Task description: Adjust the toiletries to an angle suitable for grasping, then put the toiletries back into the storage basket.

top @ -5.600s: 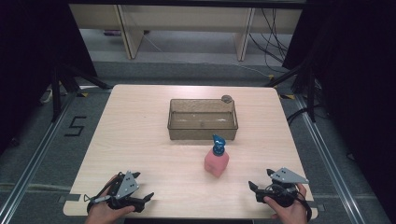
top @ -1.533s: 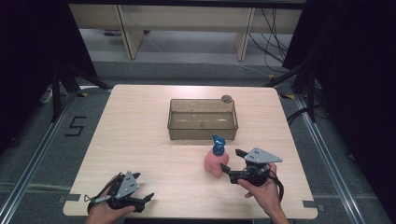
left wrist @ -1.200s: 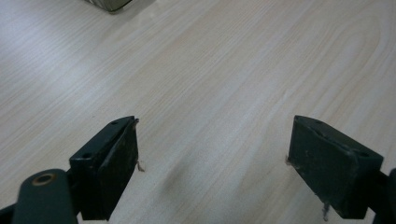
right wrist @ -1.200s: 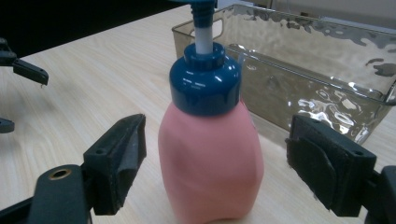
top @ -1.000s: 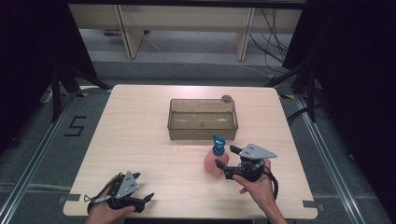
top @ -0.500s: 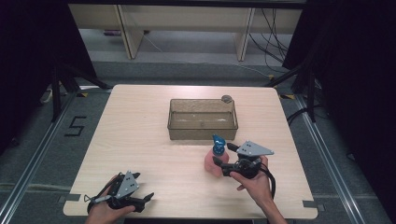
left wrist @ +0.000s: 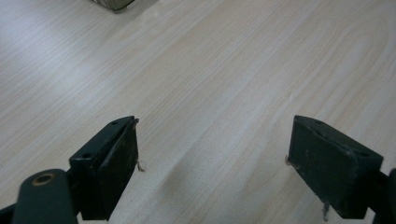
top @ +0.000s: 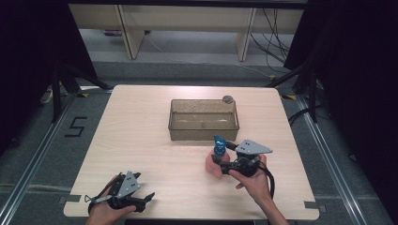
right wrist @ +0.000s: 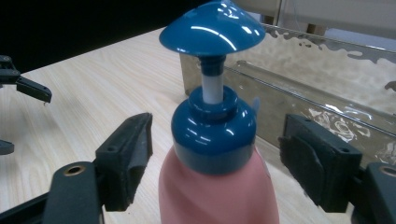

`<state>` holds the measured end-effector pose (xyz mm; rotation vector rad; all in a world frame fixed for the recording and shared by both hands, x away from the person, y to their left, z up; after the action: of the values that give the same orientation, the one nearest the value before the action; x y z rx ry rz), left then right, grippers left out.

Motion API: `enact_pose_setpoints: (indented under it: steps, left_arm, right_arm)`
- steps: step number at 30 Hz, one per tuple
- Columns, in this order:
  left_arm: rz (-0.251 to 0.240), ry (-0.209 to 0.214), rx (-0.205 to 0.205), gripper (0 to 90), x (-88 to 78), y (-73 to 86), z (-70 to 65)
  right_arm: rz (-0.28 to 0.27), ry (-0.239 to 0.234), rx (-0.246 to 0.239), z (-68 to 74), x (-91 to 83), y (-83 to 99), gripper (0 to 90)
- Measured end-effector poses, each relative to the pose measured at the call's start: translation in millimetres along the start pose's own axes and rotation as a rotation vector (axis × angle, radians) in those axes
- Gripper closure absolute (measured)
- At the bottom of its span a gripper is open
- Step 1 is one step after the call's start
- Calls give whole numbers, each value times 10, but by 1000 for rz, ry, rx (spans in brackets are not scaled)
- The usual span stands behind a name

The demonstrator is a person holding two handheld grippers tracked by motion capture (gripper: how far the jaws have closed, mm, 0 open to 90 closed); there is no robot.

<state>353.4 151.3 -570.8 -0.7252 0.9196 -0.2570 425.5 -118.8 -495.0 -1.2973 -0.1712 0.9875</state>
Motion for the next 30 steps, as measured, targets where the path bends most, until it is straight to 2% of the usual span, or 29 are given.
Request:
enact_pose_setpoints:
  steps: [3, 4, 5, 7, 12, 13, 14, 15, 16, 17, 20, 22, 23, 27, 28, 29, 30]
  left_arm:
    - [-5, 7, -4, 156, 2, -14, -7]
    - [-9, 8, -9, 156, 7, -22, -11]
    - [-7, 3, -20, 156, 13, -26, -14]
    - [-2, 16, -7, 156, 6, -20, -17]
    - [-1, 15, -6, 156, 7, -20, -20]
    - [4, 15, -2, 156, 0, -14, -21]
    - [4, 15, -2, 156, 0, -14, -21]
    - [-11, 18, -6, 156, -1, -27, -29]
    - [-11, 18, -9, 156, -7, -28, -32]
    - [-15, 9, -9, 156, -9, -32, -21]
    - [-12, 8, -12, 156, -16, -32, -20]
    - [-11, 13, -2, 156, -12, -33, -19]
    - [-14, 2, -8, 156, 3, -43, -19]
    - [-23, 12, -20, 156, 3, -58, -35]
    - [-23, 12, -20, 156, 3, -58, -35]
    - [-13, 16, -1, 156, -3, -48, -26]
    - [-13, 16, -1, 156, -3, -48, -26]
  right_arm:
    - [-22, 2, -29, -45, 11, -45, 293]
    - [-16, -7, -4, -31, 10, -34, 294]
    - [-19, -16, 1, -30, 23, -39, 300]
    - [-21, -18, 1, -33, 25, -41, 311]
    - [-20, -9, -6, -58, 9, -52, 337]
    - [-19, -14, 12, -39, 14, -45, 343]
    - [-19, -14, 12, -39, 14, -45, 343]
    - [-29, -13, -18, -58, 23, -64, 351]
    - [-29, -20, -7, -39, 34, -59, 363]
    - [-41, -8, -22, -45, 43, -76, 377]
    - [-35, -17, -1, -16, 45, -67, 395]
    - [-35, -19, -9, -20, 48, -73, 412]
    - [-23, -31, -10, -13, 59, -64, 423]
    - [-33, -27, -18, -18, 76, -75, 440]
    - [-18, -22, -3, -8, 67, -57, 446]
    - [-30, -32, -5, 4, 86, -66, 456]
    - [-30, -32, -5, 4, 86, -66, 456]
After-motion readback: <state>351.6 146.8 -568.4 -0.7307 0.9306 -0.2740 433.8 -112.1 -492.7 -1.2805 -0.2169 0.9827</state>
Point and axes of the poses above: each handheld gripper's, and its own axes: x roughly forward along the jaws, y roughly out of its underside, z roughly to its left, the point moved 10 cm from there along x, roughly forward along the jaws, and after that the axes turned 15 degrees about x, right-handed, at the moved point
